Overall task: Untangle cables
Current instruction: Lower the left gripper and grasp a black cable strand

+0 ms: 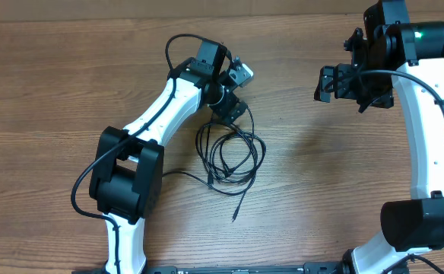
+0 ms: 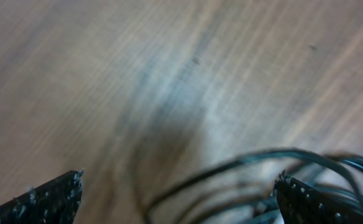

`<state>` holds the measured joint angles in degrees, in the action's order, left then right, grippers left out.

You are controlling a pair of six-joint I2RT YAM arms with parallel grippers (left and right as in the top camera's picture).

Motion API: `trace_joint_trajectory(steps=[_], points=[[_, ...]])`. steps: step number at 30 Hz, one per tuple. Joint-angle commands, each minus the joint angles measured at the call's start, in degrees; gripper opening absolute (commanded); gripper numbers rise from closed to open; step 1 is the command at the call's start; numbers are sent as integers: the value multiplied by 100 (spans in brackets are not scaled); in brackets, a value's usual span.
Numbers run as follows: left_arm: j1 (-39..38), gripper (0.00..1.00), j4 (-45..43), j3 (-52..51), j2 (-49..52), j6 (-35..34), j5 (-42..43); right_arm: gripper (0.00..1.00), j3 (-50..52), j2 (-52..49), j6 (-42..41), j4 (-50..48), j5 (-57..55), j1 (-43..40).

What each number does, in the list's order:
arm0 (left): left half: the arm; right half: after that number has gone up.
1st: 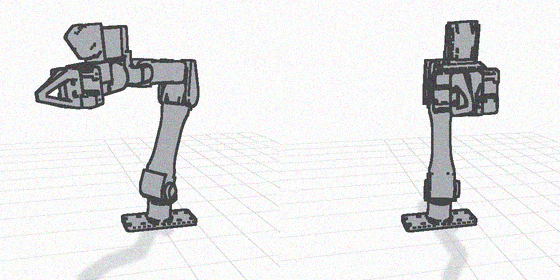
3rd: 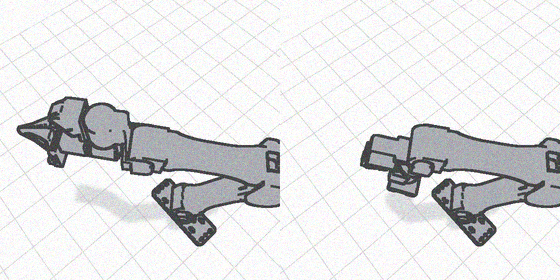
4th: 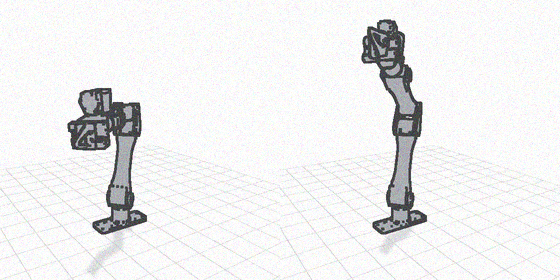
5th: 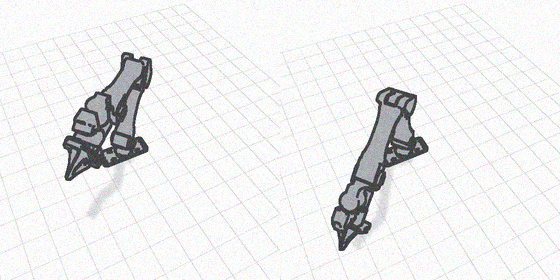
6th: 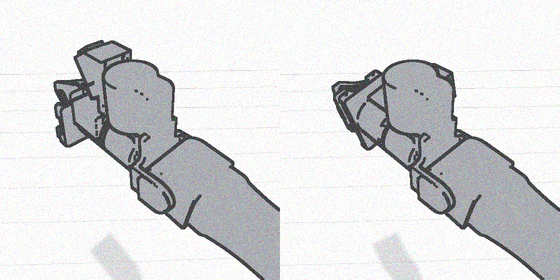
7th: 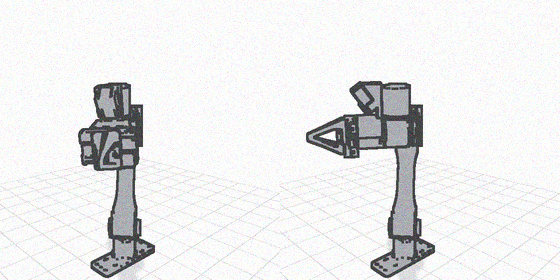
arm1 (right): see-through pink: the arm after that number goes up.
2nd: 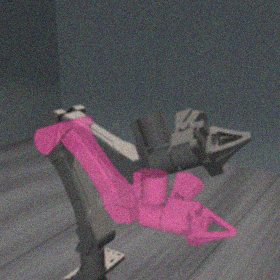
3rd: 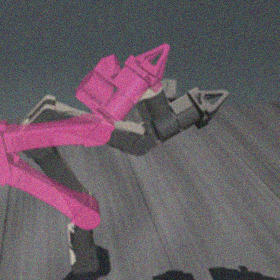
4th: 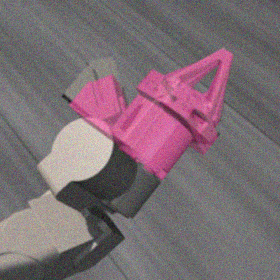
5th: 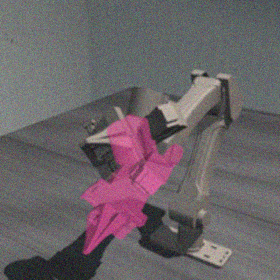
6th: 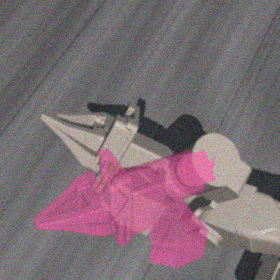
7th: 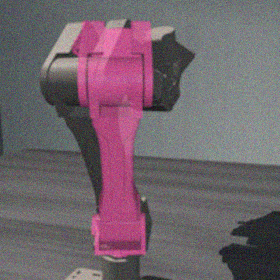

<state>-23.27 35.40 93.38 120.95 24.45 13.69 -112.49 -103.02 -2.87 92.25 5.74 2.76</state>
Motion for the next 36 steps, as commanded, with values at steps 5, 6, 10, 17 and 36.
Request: trace_joint_trajectory(steps=[5,6,10,17,36], points=[[11,99,-577,48,177,278,-597,100,-116,199,-166,-17,50,13],[11,99,-623,48,238,282,-621,100,-116,199,-166,-17,52,13],[9,99,-647,48,483,282,-623,100,-116,199,-164,-17,50,11],[9,99,-413,63,487,280,-621,100,-116,199,-164,-151,50,13],[9,4,-855,229,437,-487,-977,100,-116,199,-184,-413,251,13]])
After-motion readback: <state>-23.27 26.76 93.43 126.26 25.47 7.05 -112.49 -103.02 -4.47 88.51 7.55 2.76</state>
